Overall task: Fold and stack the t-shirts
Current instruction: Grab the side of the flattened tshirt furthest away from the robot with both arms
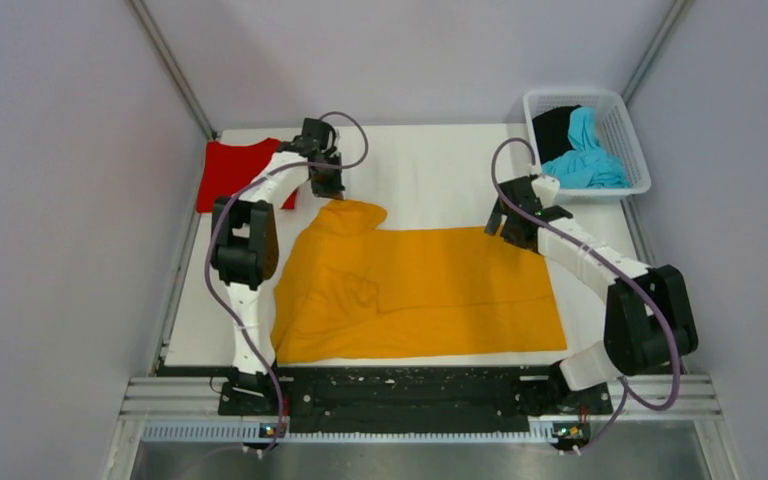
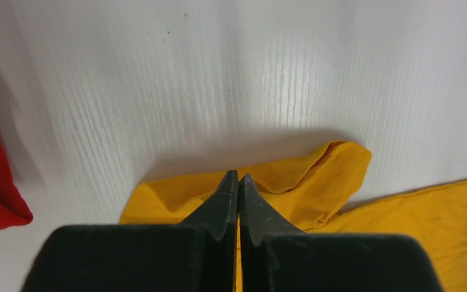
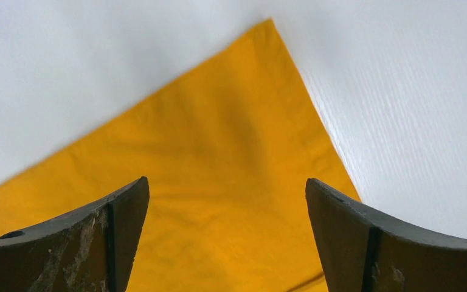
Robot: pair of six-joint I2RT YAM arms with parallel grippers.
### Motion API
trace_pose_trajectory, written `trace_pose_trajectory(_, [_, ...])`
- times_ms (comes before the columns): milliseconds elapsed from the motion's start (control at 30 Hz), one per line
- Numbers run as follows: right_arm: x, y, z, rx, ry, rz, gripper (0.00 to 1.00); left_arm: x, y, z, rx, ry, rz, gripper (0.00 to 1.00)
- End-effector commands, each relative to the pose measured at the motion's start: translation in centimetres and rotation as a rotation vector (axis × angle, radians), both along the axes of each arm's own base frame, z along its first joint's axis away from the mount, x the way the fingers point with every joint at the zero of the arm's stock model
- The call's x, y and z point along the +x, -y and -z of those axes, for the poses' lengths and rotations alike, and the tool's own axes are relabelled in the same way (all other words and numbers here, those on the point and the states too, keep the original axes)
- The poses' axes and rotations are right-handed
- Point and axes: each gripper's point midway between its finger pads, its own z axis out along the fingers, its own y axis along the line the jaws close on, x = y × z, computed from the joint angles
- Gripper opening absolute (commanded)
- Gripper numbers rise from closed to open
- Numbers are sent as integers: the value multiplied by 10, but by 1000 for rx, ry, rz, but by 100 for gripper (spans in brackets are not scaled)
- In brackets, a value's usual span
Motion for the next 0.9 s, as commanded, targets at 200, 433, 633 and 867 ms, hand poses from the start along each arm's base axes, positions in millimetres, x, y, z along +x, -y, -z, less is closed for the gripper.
trace_pose_trajectory(200, [89, 21, 6, -137, -12, 141, 93, -25, 10, -32, -95, 49, 12, 0])
trace_pose_trajectory(433, [115, 17, 29, -175, -75, 162, 85, -36, 10, -44, -117, 74, 5, 0])
trace_pose_trajectory(633, [104, 29, 44, -246, -139, 188, 83, -45, 12, -44, -141, 67, 9, 0])
trace_pose_trajectory(867, [82, 42, 45, -297, -176, 220, 76, -49, 12, -51, -147, 76, 13, 0])
